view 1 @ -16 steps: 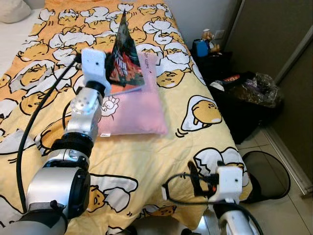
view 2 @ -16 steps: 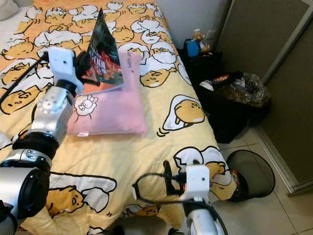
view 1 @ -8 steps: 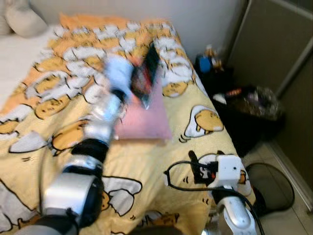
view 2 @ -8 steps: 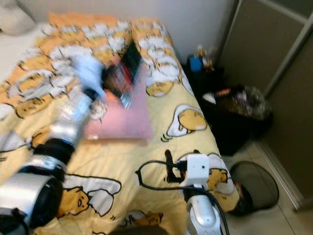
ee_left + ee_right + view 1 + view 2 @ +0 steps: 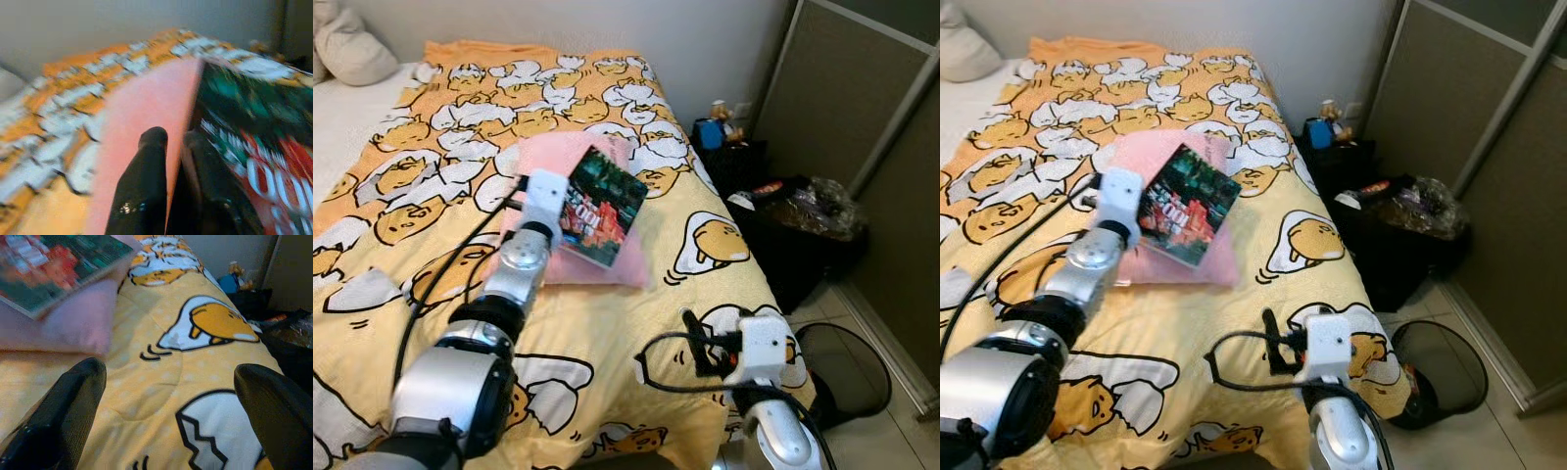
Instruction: Clean up the room
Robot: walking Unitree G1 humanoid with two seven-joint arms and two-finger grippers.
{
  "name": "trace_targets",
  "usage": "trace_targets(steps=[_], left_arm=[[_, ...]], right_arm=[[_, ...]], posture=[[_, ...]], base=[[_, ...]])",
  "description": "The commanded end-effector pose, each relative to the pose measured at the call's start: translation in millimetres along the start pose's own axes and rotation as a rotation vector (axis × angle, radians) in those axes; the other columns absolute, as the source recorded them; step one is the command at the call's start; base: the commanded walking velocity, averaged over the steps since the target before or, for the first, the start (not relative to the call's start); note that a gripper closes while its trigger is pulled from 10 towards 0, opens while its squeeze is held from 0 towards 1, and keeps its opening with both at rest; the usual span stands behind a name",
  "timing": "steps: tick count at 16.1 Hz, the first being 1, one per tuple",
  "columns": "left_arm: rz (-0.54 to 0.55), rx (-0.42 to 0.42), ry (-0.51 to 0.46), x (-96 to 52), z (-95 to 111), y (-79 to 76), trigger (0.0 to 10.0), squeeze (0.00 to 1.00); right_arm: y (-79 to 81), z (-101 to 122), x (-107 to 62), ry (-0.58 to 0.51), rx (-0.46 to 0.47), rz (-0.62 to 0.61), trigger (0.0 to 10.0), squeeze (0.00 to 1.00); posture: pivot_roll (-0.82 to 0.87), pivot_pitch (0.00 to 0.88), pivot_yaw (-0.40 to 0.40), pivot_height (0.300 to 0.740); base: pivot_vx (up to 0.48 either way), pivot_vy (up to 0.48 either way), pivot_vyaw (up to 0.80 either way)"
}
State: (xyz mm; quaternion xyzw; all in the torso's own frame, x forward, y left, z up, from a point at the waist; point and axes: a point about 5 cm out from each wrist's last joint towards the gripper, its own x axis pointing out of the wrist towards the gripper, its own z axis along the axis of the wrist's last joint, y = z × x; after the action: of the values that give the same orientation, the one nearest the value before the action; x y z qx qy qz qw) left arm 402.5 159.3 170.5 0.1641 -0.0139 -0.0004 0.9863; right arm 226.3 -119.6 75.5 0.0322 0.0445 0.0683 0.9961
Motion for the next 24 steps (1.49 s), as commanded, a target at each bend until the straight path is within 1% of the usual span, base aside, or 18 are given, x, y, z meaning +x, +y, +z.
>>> trace_targets(steps=[1,2,3,5,6,7,8,9,11,13,15,17,18,19,20,22,23,24], left_arm=[[0.066,0.075,-0.078,5.6,19,13.0,10.0,1.0],[0.067,0.077,-0.076,5.8,20,14.6,10.0,1.0],[0.063,0.076,-0.06,5.6,17,16.9,10.0,1.0],[0.031,0.065,-0.052,3.8,12,17.4,10.0,1.0],[0.021,0.064,-0.053,3.3,11,16.4,10.0,1.0],[-0.007,0.068,-0.063,2.0,9,13.5,10.0,1.0],[-0.013,0.112,-0.071,0.9,8,11.9,10.0,1.0],[0.007,0.133,-0.089,0.2,9,14.7,10.0,0.0],[0.058,0.13,-0.173,0.3,22,27.3,10.0,0.0],[0.127,0.155,-0.355,-1.4,59,49.4,10.0,0.0],[0.15,0.155,-0.418,-3.6,74,58.4,10.0,0.0],[0.185,0.153,-0.564,-14.8,108,73.7,10.0,0.0],[0.136,0.129,-0.579,-19.2,111,68.9,10.0,0.0],[-0.003,0.021,-0.48,-19.1,92,48.4,10.0,0.0],[-0.058,0.008,-0.439,-23.5,79,36.0,10.0,0.0],[-0.082,-0.008,-0.423,-31.2,73,27.0,10.0,0.0],[-0.097,-0.033,-0.418,-37.3,72,20.6,10.0,0.0],[-0.109,-0.044,-0.416,-39.7,71,17.9,10.0,0.0]], right_arm=[[-2.2,2,-1.0,-0.009,0.001,-0.006,10.0,0.0],[-2.4,2,0.5,-0.001,0.056,-0.016,10.0,0.0],[-4.1,5,6.5,0.008,0.195,-0.044,10.0,0.0],[-2.5,20,44.1,0.004,0.472,0.019,10.0,0.0],[-2.7,28,56.0,-0.014,0.504,0.042,10.0,0.0],[1.4,47,83.4,-0.058,0.538,0.114,10.0,1.0],[2.3,54,96.9,-0.068,0.537,0.133,10.0,1.0],[-2.5,54,108.5,-0.058,0.622,0.119,10.0,1.0],[-3.0,51,120.0,-0.032,0.8,0.139,10.0,1.0],[1.0,48,132.6,-0.016,0.87,0.119,10.0,1.0],[2.7,48,136.4,-0.015,0.9,0.119,10.0,1.0],[12.6,52,143.9,-0.02,0.951,0.177,10.0,1.0],[19.5,57,146.9,-0.023,0.939,0.222,10.0,1.0],[23.4,59,149.0,-0.013,0.93,0.235,10.0,1.0],[25.3,58,149.5,0.001,0.934,0.24,10.0,1.0],[27.7,56,150.0,0.015,0.946,0.252,10.0,1.0],[31.4,57,150.7,0.019,0.956,0.265,10.0,0.0],[33.0,57,151.1,0.021,0.958,0.267,10.0,0.0]], posture=[[-0.12,0.093,0.03,0.74],[-0.11,0.097,0.03,0.74],[-0.11,0.109,0.03,0.74],[-0.07,0.138,0.034,0.74],[-0.06,0.141,0.033,0.74],[-0.03,0.154,0.038,0.74],[-0.01,0.156,0.036,0.74],[0.02,0.163,0.036,0.74],[0.07,0.19,0.048,0.74],[0.12,0.215,0.053,0.74],[0.15,0.228,0.052,0.74],[0.18,0.249,0.04,0.74],[0.18,0.254,0.032,0.74],[0.18,0.261,0.023,0.74],[0.18,0.265,0.016,0.74],[0.17,0.27,0.008,0.74],[0.18,0.275,0.0,0.74],[0.18,0.274,-0.001,0.74]], base=[[0.0,0.0,0.0],[0.0,0.0,0.0],[0.0,0.0,0.0],[0.0,0.0,0.0],[0.0,0.0,0.0],[0.0,0.0,0.0],[0.0,0.0,0.0],[0.0,0.0,0.0],[0.0,0.0,0.0],[0.0,0.0,0.0],[0.0,0.0,0.0],[0.0,0.0,0.0],[0.0,0.0,0.0],[0.0,0.0,0.0],[0.0,0.0,0.0],[0.0,0.0,0.0],[0.0,0.0,0.0],[0.0,0.0,0.0]])
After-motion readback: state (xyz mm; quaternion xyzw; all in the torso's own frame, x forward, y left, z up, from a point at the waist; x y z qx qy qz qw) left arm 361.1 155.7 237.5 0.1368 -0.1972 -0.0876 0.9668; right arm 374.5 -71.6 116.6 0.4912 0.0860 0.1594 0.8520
